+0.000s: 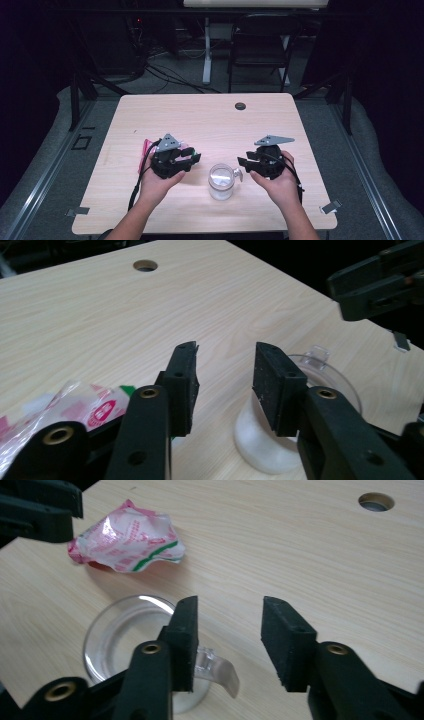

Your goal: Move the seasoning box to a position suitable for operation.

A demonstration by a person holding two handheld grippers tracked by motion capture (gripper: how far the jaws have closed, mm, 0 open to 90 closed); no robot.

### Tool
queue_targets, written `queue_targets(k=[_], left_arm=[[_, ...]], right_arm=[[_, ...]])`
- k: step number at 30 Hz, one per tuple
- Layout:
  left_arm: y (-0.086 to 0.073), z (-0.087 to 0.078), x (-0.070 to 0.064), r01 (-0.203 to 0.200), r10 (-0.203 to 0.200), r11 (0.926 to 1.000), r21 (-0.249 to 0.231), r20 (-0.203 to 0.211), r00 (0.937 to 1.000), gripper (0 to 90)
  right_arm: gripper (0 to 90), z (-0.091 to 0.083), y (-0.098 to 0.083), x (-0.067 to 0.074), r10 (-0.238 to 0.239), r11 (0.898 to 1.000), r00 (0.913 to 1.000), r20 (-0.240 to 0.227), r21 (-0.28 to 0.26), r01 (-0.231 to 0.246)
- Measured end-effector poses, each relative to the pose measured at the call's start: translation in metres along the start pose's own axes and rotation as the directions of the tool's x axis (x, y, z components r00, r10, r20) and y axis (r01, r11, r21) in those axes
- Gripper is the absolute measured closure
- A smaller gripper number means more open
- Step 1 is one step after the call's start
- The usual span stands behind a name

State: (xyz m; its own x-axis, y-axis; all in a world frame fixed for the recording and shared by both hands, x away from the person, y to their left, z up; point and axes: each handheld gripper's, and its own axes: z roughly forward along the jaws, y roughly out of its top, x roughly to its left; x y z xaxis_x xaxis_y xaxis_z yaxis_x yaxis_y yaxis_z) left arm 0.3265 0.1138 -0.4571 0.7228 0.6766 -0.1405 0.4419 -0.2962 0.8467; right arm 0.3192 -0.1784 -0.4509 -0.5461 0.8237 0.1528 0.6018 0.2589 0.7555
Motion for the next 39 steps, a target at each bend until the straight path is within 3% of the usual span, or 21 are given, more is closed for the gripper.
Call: queue_targets(k=[3, 4, 6, 10, 12, 17, 19, 23, 25, 26, 29, 39], left_arm=[[0.0, 0.001, -0.002, 0.002, -0.002, 1.0, -0.008, 0.008, 1.0, 63.7], [-0.001, 0.001, -0.003, -0.004, 0.004, 1.0, -0.008, 0.006, 1.0, 62.8], [-0.004, 0.001, -0.004, -0.007, 0.007, 0.9999, -0.013, -0.007, 1.0, 62.3], [-0.013, 0.001, -0.003, 0.016, -0.016, 0.9998, -0.013, 0.009, 0.9998, 61.3], [-0.021, 0.0, -0.001, 0.02, -0.02, 0.9998, 0.007, 0.046, 0.9987, 70.9], [-0.032, 0.004, -0.001, 0.027, -0.029, 0.9983, 0.053, 0.051, 0.9982, 81.2], [-0.036, 0.008, -0.003, 0.023, -0.028, 0.9969, 0.076, 0.07, 0.9971, 85.4], [-0.041, 0.014, -0.011, -0.021, 0.014, 0.9946, 0.102, 0.071, 0.9974, 90.0], [-0.043, 0.016, -0.015, -0.028, 0.022, 0.9942, 0.104, 0.059, 0.998, 90.0], [-0.045, 0.019, -0.015, -0.036, 0.026, 0.9923, 0.119, 0.082, 0.9963, 90.0], [-0.047, 0.022, -0.017, -0.045, 0.033, 0.9898, 0.135, 0.093, 0.9951, 90.0], [-0.05, 0.026, -0.02, -0.058, 0.04, 0.9865, 0.153, 0.118, 0.9921, 90.0]], right_arm=[[63.7, 0.003, 0.001, 0.002, -0.008, 1.0, 1.0, 0.005, -0.002, 0.008], [65.7, 0.005, 0.0, 0.005, -0.035, 0.999, 0.9991, 0.024, 0.01, 0.034], [67.5, 0.005, -0.001, 0.007, -0.035, 0.999, 0.999, 0.027, 0.009, 0.035], [74.8, 0.005, -0.006, 0.006, -0.029, 1.0, 0.9995, 0.008, 0.01, 0.029], [77.9, 0.004, -0.009, 0.002, -0.009, 1.0, 0.9997, -0.022, 0.026, 0.009], [81.6, 0.007, -0.013, -0.002, 0.031, 0.999, 0.9984, -0.046, 0.025, -0.03], [81.7, 0.01, -0.014, -0.001, 0.027, 0.999, 0.9986, -0.045, 0.035, -0.025], [82.0, 0.015, -0.016, 0.002, 0.018, 0.999, 0.9989, -0.043, 0.051, -0.015], [82.4, 0.017, -0.017, 0.003, 0.012, 0.999, 0.999, -0.042, 0.052, -0.01], [83.1, 0.017, -0.018, 0.003, 0.02, 0.998, 0.9989, -0.042, 0.064, -0.018], [83.8, 0.018, -0.019, 0.004, 0.04, 0.997, 0.9978, -0.054, 0.069, -0.036], [85.3, 0.02, -0.02, 0.004, 0.038, 0.997, 0.9981, -0.049, 0.073, -0.034]])
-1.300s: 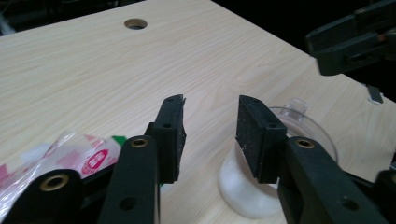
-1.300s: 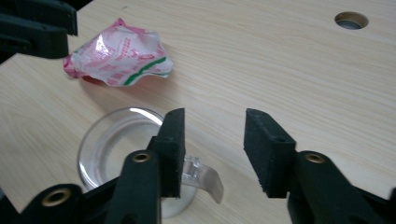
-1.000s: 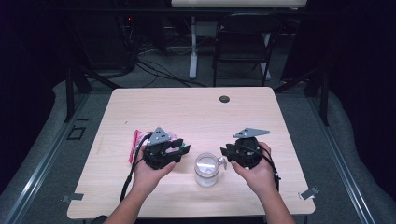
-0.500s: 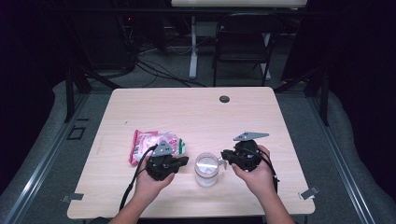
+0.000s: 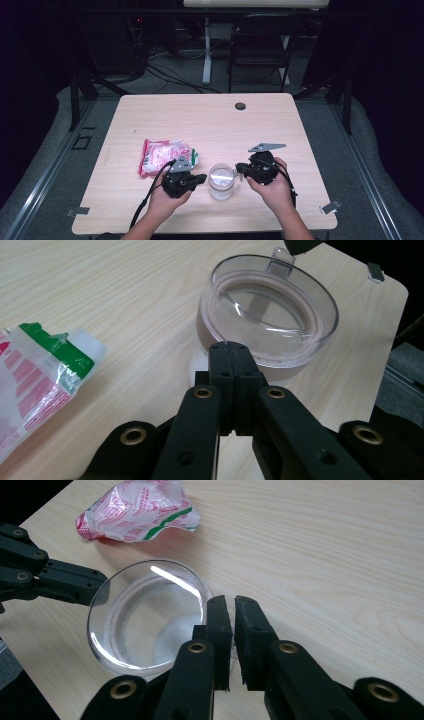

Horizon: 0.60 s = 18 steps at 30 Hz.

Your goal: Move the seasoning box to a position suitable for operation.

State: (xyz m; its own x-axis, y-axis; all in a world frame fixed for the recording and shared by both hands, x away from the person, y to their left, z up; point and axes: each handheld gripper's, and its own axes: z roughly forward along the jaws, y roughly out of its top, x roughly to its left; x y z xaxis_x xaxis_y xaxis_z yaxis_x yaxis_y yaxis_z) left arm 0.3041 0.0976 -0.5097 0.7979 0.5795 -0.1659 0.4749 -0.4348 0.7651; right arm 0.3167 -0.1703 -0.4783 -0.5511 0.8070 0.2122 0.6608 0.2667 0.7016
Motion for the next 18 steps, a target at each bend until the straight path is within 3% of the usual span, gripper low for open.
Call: queue_targets(k=[11, 18], left_arm=[[-0.0026, 0.0053, -0.0015, -0.021, 0.02, 0.9989, 0.043, 0.021, 0.9996, 90.0], [-0.0034, 0.0073, -0.0026, -0.039, 0.038, 0.997, 0.067, 0.013, 0.9992, 90.0]], right_arm=[[86.1, 0.0007, -0.0013, -0.0019, 0.003, 1.0, 1.0, 0.006, 0.0, -0.003], [86.6, 0.0006, -0.0016, -0.0013, 0.0, 1.0, 0.9999, 0.01, -0.002, 0.0]])
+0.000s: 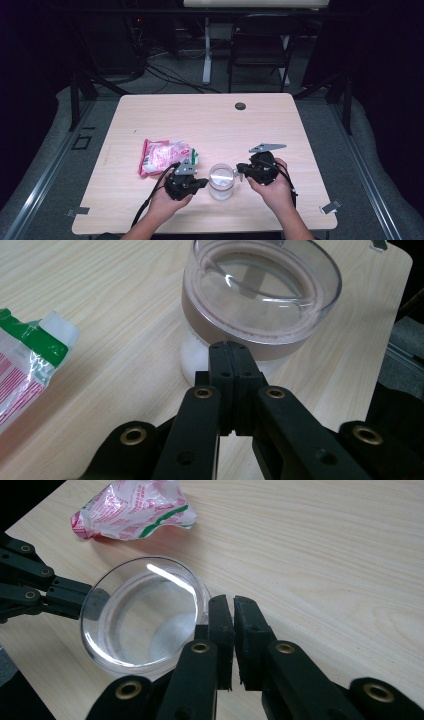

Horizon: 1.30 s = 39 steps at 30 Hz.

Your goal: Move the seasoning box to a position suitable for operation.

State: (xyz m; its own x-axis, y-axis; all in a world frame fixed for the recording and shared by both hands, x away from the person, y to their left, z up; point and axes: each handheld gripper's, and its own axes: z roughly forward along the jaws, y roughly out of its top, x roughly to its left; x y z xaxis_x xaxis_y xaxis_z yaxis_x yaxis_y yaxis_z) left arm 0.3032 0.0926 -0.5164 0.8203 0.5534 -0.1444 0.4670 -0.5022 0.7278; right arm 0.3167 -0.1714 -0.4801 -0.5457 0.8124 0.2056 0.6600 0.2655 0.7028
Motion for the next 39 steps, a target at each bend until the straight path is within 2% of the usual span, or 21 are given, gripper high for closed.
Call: queue_targets(k=[2, 16, 30, 39], left_arm=[[0.0, -0.001, 0.0, 0.003, -0.003, 0.9998, -0.017, 0.001, 1.0, 90.0], [0.004, -0.008, 0.001, 0.022, -0.021, 0.9986, -0.048, 0.024, 0.9995, 90.0], [0.007, -0.01, -0.004, 0.0, 0.002, 0.9987, -0.051, 0.03, 0.9995, 90.0], [0.01, -0.009, -0.006, -0.004, 0.005, 0.9984, -0.056, 0.023, 0.9997, 90.0]], right_arm=[[86.6, 0.0, 0.0, 0.0, 0.001, 1.0, 1.0, 0.0, 0.002, -0.001], [86.7, 0.0, 0.0, 0.0, 0.003, 1.0, 1.0, 0.002, 0.002, -0.003], [87.4, 0.0, -0.001, -0.001, 0.006, 1.0, 1.0, 0.007, -0.003, -0.006], [79.3, -0.004, -0.002, 0.004, -0.014, 1.0, 0.9999, -0.007, -0.001, 0.014]])
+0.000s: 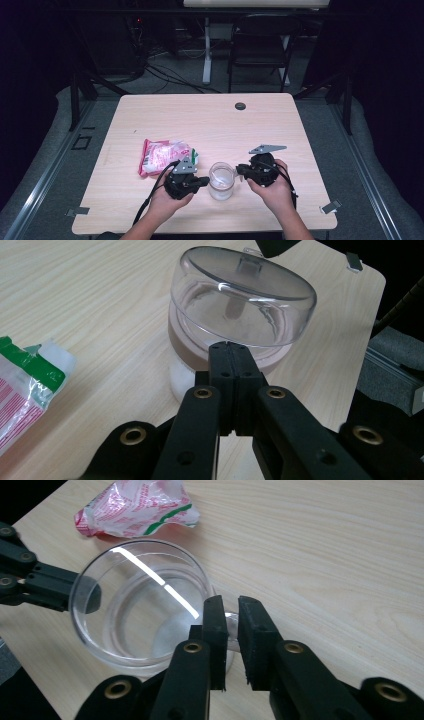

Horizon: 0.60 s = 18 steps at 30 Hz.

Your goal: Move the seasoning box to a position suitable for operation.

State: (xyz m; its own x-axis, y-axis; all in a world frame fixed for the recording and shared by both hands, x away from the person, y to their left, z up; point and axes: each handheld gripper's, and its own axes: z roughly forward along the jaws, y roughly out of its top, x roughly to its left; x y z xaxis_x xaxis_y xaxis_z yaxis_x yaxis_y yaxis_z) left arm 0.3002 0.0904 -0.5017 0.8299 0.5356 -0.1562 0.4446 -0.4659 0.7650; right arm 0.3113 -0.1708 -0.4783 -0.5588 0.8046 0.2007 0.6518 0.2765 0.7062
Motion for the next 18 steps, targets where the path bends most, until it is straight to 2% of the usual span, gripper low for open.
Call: queue_targets(k=[5, 9, 11, 14, 18], left_arm=[[0.006, -0.003, -0.001, 0.002, -0.002, 0.9998, -0.017, 0.002, 1.0, 87.0], [0.012, -0.004, -0.004, -0.017, 0.017, 0.9996, -0.023, -0.019, 0.9997, 81.6], [0.015, -0.004, -0.006, -0.022, 0.021, 0.9989, -0.041, -0.028, 0.9994, 79.7], [0.019, -0.004, -0.006, -0.017, 0.015, 0.9984, -0.054, -0.033, 0.9994, 75.2], [0.021, -0.004, -0.007, -0.003, 0.001, 0.9981, -0.062, -0.036, 0.9994, 69.9]], right_arm=[[69.9, -0.009, 0.0, 0.008, -0.034, 0.999, 0.9993, -0.014, -0.004, 0.034], [65.2, -0.018, 0.0, 0.015, -0.07, 0.998, 0.997, -0.034, -0.009, 0.07], [62.3, -0.022, -0.001, 0.02, -0.088, 0.996, 0.9955, -0.035, -0.005, 0.088], [59.9, -0.025, -0.002, 0.027, -0.122, 0.993, 0.9923, -0.024, -0.004, 0.122], [57.3, -0.03, -0.003, 0.036, -0.143, 0.99, 0.9893, -0.029, -0.006, 0.143]])
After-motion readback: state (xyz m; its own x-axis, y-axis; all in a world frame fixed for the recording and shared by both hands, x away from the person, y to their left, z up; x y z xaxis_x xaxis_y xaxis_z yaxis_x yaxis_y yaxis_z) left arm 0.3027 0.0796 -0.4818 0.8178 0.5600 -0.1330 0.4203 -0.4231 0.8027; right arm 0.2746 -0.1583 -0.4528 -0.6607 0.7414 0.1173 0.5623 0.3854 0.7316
